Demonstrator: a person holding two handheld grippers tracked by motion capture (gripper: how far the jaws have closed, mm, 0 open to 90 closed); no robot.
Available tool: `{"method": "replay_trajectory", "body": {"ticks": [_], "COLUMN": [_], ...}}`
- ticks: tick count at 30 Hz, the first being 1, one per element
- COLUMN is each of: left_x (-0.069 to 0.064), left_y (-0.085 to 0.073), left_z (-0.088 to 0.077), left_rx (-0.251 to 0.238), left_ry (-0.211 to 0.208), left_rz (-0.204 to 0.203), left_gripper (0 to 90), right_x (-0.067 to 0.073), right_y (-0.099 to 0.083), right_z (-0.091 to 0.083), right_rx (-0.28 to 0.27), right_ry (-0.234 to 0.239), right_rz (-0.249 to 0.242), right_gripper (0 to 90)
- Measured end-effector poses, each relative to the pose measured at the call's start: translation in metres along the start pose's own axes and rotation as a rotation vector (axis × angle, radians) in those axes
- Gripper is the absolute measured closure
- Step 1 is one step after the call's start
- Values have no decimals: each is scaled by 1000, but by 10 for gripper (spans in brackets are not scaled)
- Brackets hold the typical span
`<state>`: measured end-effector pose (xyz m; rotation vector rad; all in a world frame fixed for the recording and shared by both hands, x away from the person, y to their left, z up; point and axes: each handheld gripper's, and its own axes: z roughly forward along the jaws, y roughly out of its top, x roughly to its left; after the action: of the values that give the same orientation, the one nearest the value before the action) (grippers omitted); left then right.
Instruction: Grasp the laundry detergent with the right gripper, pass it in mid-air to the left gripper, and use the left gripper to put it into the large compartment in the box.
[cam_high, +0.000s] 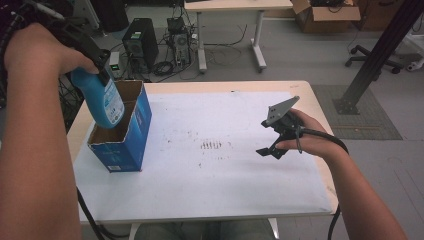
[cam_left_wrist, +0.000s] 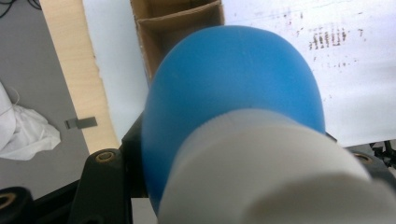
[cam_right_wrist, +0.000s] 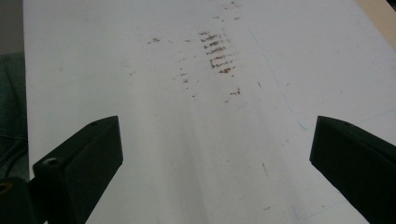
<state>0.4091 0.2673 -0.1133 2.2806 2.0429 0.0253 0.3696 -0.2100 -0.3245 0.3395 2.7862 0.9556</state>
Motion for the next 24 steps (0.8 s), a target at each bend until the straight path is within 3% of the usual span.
{"method": "replay_trajectory", "body": {"ticks": [16, 24], "left_x": [18, 17], "left_y": [6, 8], "left_z": [26, 41], "left_rx": [13, 20], "left_ry": [-7, -2], "left_rz": [-44, -46], "left_gripper": [393, 393], "right_x": [-1, -2], "right_y": [-1, 0], "right_z": [0, 0], "right_rx": [1, 3], "right_ry": [2, 5], "right_rz": [12, 11], "right_gripper": [27, 27]}}
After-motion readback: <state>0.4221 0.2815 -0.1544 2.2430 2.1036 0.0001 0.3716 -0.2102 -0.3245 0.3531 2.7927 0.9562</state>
